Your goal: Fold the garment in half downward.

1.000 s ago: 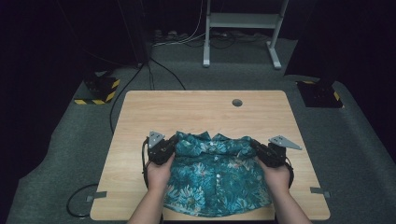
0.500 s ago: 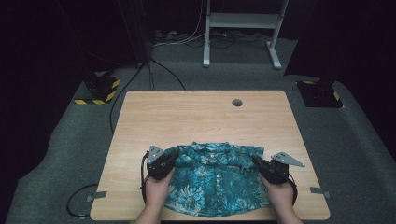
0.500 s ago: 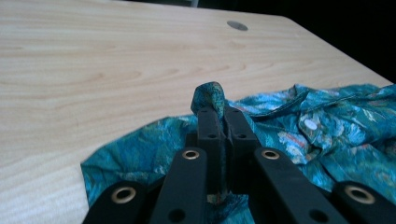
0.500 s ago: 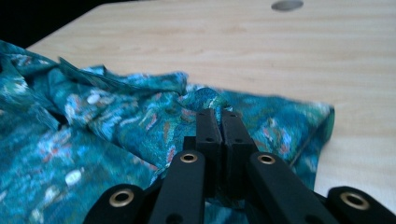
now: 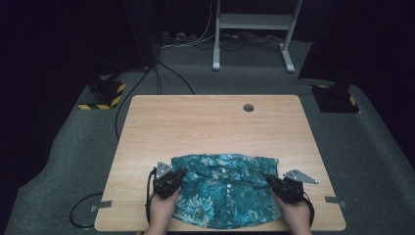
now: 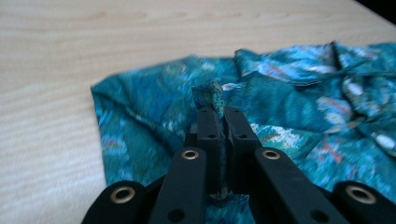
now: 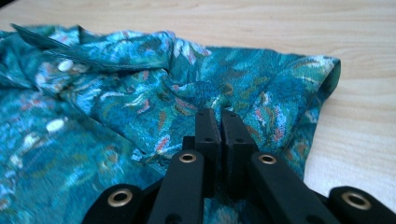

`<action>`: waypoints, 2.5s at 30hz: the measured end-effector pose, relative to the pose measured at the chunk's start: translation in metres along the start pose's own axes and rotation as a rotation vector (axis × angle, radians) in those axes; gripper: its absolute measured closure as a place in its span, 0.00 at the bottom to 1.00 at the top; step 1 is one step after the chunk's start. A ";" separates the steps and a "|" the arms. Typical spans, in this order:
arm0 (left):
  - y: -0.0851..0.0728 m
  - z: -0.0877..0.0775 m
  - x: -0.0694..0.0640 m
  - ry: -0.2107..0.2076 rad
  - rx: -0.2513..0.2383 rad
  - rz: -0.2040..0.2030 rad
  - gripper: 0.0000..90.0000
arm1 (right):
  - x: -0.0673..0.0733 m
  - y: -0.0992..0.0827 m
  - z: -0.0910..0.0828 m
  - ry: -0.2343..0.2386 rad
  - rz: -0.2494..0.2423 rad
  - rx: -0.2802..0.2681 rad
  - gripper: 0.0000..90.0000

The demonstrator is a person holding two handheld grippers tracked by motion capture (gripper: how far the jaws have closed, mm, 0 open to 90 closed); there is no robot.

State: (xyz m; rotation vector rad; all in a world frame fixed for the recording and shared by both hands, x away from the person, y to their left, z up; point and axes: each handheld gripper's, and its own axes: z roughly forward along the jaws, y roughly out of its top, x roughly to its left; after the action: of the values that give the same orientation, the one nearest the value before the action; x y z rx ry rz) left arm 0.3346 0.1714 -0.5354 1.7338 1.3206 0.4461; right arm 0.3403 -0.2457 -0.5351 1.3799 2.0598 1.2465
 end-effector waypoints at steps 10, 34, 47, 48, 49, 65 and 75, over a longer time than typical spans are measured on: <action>-0.006 0.002 -0.006 0.036 0.090 0.110 0.95 | 0.003 -0.007 -0.001 -0.020 -0.066 0.076 0.95; 0.014 0.026 -0.001 0.059 0.119 0.127 0.94 | -0.010 0.012 0.019 -0.042 -0.103 0.136 0.93; 0.032 0.047 0.006 0.056 0.133 0.094 0.92 | -0.027 0.028 0.035 -0.027 -0.065 0.148 0.91; 0.031 0.046 0.007 0.052 0.131 0.086 0.91 | -0.027 0.028 0.035 -0.024 -0.065 0.148 0.89; 0.031 0.045 0.008 0.051 0.133 0.082 0.88 | -0.027 0.028 0.035 -0.018 -0.061 0.150 0.86; 0.066 0.025 -0.010 -0.013 0.003 0.080 0.36 | -0.003 0.062 0.014 0.039 -0.099 0.053 0.55; 0.078 0.054 -0.023 -0.060 0.072 0.098 0.29 | 0.000 0.075 0.030 0.053 -0.079 0.041 0.48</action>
State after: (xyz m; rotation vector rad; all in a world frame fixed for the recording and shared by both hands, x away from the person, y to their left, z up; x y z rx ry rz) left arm 0.4110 0.1247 -0.4962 1.8631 1.2266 0.4026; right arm 0.4030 -0.2222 -0.4899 1.2830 2.1656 1.2270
